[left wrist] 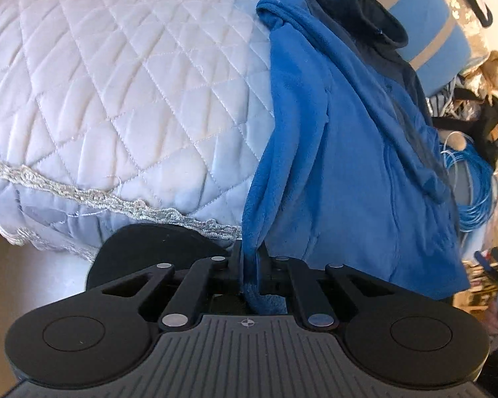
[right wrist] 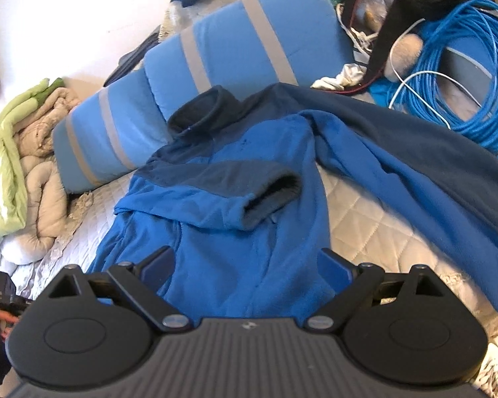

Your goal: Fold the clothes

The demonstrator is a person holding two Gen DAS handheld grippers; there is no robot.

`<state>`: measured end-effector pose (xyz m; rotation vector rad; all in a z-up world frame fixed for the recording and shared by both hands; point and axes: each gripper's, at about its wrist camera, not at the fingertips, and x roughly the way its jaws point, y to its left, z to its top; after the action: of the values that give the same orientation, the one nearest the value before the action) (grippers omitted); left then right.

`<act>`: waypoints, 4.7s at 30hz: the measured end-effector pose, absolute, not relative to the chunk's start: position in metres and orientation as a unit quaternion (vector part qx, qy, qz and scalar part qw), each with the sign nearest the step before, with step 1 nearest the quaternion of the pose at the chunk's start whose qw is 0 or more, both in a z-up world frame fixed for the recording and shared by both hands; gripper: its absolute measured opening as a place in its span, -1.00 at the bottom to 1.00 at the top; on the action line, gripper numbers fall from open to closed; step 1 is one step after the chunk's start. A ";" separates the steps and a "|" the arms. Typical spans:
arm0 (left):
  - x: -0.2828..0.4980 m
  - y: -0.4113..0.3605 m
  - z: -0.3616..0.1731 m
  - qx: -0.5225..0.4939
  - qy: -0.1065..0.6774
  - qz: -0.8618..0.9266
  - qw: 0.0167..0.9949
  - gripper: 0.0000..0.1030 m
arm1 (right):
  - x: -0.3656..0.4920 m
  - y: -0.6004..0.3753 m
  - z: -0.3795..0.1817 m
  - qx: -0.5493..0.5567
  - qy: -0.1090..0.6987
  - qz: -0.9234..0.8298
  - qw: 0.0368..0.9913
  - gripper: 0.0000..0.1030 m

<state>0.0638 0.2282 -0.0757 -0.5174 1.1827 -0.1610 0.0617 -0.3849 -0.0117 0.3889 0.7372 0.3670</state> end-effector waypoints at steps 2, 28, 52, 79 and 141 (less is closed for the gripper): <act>0.060 0.227 -0.070 -0.235 0.553 -0.073 0.796 -0.88 | 0.060 -0.386 -0.013 0.188 0.356 0.178 0.898 0.89; 0.077 0.162 0.015 -0.135 0.428 -0.038 0.893 0.22 | 0.097 -0.440 -0.075 0.267 0.417 0.131 0.859 0.89; 0.122 0.058 -0.012 -0.085 0.452 -0.143 0.876 0.60 | -0.020 -0.601 -0.164 0.436 0.275 -0.120 0.849 0.73; 0.117 0.053 -0.022 -0.093 0.468 -0.143 0.867 0.60 | 0.027 -0.630 -0.168 0.396 0.288 -0.165 0.856 -0.29; 0.118 0.043 0.143 -0.062 0.307 -0.217 0.925 0.65 | 0.147 -0.589 0.237 0.289 0.126 0.055 0.947 -0.73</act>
<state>0.1181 0.0430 0.1428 -0.1265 0.6299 -0.4450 0.1467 -0.5887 0.2371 0.5888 0.2562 0.1119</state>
